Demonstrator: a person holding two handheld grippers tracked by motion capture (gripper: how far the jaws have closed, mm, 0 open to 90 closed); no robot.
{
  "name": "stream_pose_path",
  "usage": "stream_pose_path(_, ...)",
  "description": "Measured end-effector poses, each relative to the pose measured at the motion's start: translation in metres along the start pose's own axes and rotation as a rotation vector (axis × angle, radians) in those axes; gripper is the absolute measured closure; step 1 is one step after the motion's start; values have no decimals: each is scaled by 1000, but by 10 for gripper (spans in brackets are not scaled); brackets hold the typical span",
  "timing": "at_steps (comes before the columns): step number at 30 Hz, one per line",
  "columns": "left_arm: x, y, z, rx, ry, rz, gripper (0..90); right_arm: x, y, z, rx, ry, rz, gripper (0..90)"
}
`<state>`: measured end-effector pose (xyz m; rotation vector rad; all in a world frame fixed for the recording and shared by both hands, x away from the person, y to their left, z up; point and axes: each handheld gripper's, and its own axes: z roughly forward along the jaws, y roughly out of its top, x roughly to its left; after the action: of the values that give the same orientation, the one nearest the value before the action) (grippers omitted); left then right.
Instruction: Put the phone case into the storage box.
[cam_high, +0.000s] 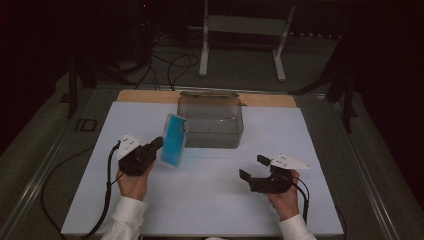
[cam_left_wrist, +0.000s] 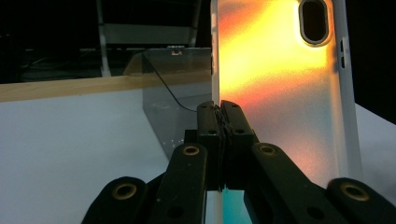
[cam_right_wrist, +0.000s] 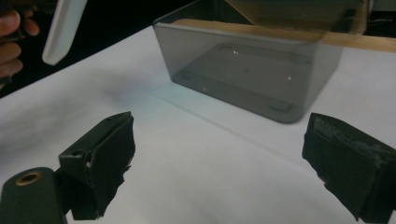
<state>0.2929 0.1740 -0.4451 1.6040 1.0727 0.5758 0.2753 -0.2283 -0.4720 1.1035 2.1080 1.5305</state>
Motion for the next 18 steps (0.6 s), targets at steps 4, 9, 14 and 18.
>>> stream_pose_path(4, -5, 0, 2, 9, -11, 9, 890, 7, 9, 10, 10, 10, 14, 92)
stream_pose_path(9, -11, -1, 5, 19, -19, 22, 890, 17, 19, 23, 23, 31, 26, 110)
stream_pose_path(14, -14, -2, 7, 23, -29, 30, 890, 26, 28, 32, 14, 60, 19, 130)
stream_pose_path(18, -16, -2, 8, 23, -31, 35, 890, 36, 35, 40, -17, 77, 1, 157)
